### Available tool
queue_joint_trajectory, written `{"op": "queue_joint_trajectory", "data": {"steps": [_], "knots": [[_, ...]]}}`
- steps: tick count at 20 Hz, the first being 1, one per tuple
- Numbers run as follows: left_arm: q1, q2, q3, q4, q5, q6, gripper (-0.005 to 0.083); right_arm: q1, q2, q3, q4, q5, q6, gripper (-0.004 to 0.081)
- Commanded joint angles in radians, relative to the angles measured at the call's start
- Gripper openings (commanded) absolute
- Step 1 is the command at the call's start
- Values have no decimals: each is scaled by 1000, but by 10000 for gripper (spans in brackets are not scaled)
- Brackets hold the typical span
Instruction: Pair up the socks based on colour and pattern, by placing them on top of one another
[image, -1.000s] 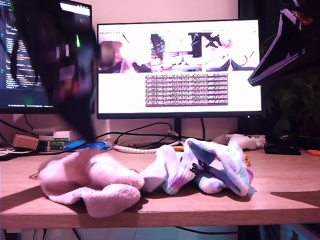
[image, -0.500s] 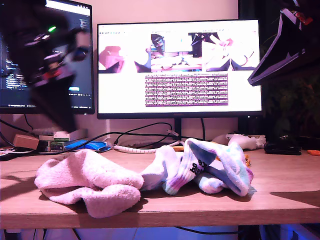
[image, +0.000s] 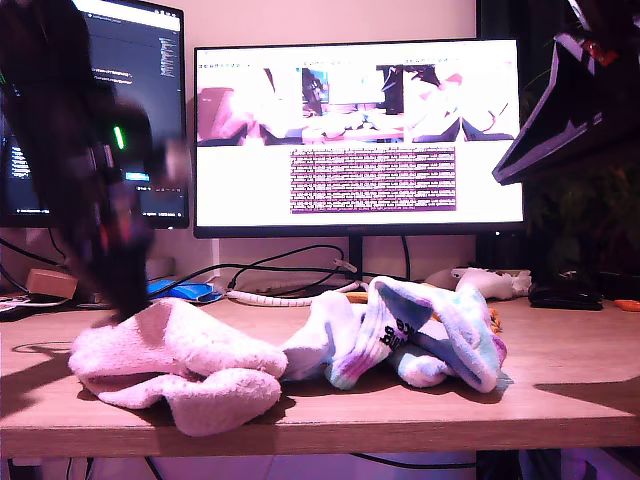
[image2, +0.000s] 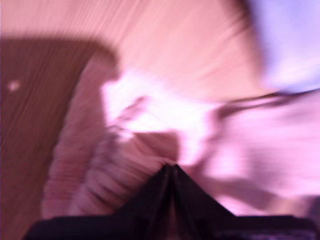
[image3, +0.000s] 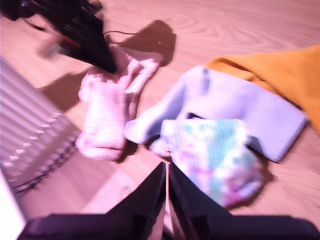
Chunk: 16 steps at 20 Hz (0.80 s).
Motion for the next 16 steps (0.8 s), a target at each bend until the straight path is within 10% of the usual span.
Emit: {"op": "queue_joint_trajectory", "data": {"steps": [1, 9, 16], "knots": [[-1, 50, -2, 43, -34, -3, -23, 39, 0, -5, 23, -26, 4, -10], [-8, 68, -2, 258, -22, -74, -23, 220, 168, 9, 167, 50, 23, -11], [-10, 68, -2, 209, 32, -80, -23, 316, 516, 236, 300, 116, 22, -11]]}}
